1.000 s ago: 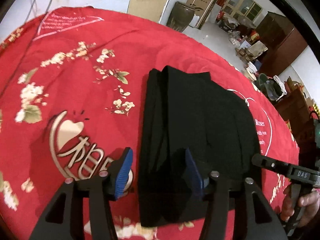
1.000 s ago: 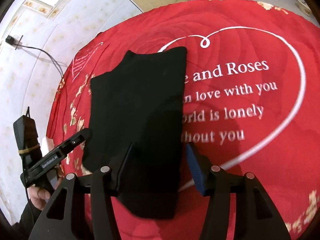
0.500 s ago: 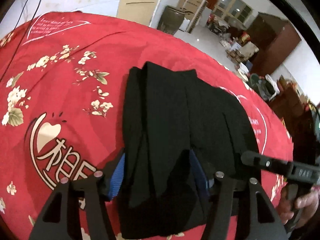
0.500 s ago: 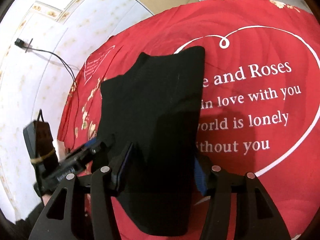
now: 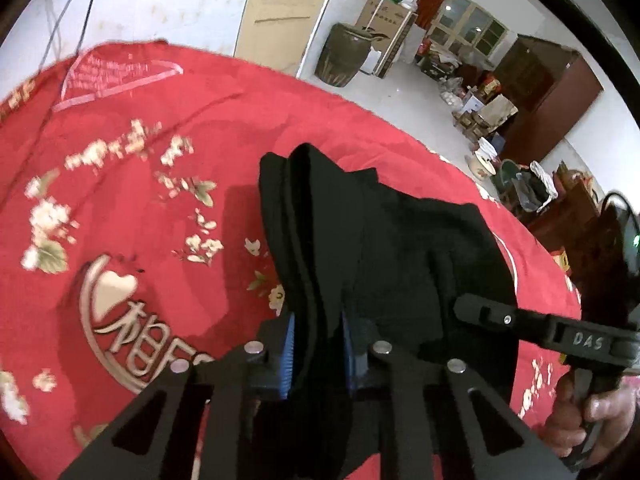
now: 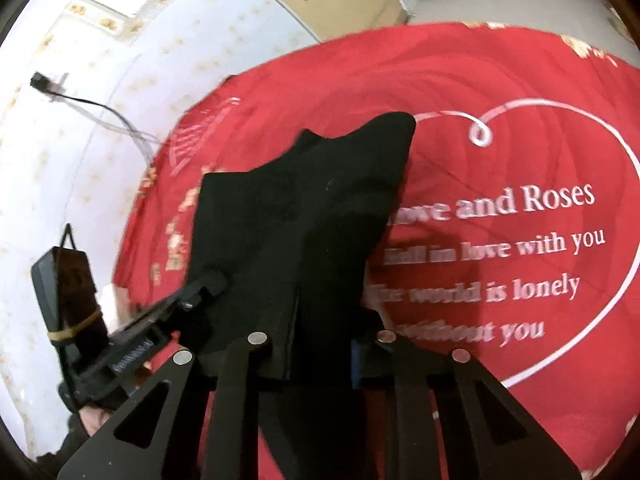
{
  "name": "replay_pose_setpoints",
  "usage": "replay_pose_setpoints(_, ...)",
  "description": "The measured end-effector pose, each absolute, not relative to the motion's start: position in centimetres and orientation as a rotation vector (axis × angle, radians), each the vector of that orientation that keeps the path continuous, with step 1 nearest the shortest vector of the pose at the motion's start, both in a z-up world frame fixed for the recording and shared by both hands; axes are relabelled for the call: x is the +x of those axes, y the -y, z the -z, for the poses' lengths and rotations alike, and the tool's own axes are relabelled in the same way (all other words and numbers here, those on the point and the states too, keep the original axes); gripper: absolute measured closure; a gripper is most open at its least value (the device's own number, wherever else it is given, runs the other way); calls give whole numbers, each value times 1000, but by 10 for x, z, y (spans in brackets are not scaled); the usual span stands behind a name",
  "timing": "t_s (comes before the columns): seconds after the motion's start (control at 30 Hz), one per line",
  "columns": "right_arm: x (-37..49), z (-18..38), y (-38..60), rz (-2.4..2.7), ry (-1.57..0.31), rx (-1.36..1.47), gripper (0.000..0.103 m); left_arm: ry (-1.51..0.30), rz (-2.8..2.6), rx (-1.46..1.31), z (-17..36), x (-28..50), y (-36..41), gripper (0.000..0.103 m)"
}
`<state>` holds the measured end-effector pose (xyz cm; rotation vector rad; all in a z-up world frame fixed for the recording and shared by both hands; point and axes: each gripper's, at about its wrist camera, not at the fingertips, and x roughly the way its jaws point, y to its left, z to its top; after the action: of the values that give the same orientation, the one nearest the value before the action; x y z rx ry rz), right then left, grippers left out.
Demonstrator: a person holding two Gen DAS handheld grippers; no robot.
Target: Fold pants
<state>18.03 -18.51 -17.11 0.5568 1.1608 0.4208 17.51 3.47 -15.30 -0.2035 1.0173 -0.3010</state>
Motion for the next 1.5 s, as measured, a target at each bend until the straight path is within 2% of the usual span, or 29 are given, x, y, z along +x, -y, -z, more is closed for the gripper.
replay_pose_setpoints(0.2, 155, 149, 160, -492, -1150, 587, 84, -984, 291, -222, 120, 149, -75, 82)
replay_pose_setpoints(0.6, 161, 175, 88, -573, -1213, 527, 83, -1066, 242, -209, 149, 155, -132, 81)
replay_pose_setpoints(0.67, 168, 197, 86, -559, -1278, 495, 79, -1117, 240, -223, 167, 163, -138, 78)
replay_pose_setpoints(0.7, 170, 212, 89, -506, -1329, 474, 66, -1158, 211, -228, 179, 167, -141, 68)
replay_pose_setpoints(0.73, 170, 213, 93, -509, -1322, 498, 62, -1182, 181, -231, 187, 168, -145, 64)
replay_pose_setpoints(0.83, 160, 194, 107, -448, -1240, 403, 59, -1145, 144, -197, 176, 157, -148, 64)
replay_pose_setpoints(1.0, 154, 167, 113, -411, -1151, 289, 60, -1065, 82, -148, 153, 146, -150, 65)
replay_pose_setpoints(1.1, 166, 166, 97, -475, -1146, 216, 79, -1005, 146, -155, 140, 153, -138, 65)
replay_pose_setpoints(1.33, 222, 190, 88, -454, -1145, 131, 80, -1026, 201, -160, 166, 215, -112, 65)
replay_pose_setpoints(1.5, 236, 197, 84, -447, -1118, 87, 82, -1023, 198, -136, 189, 228, -114, 64)
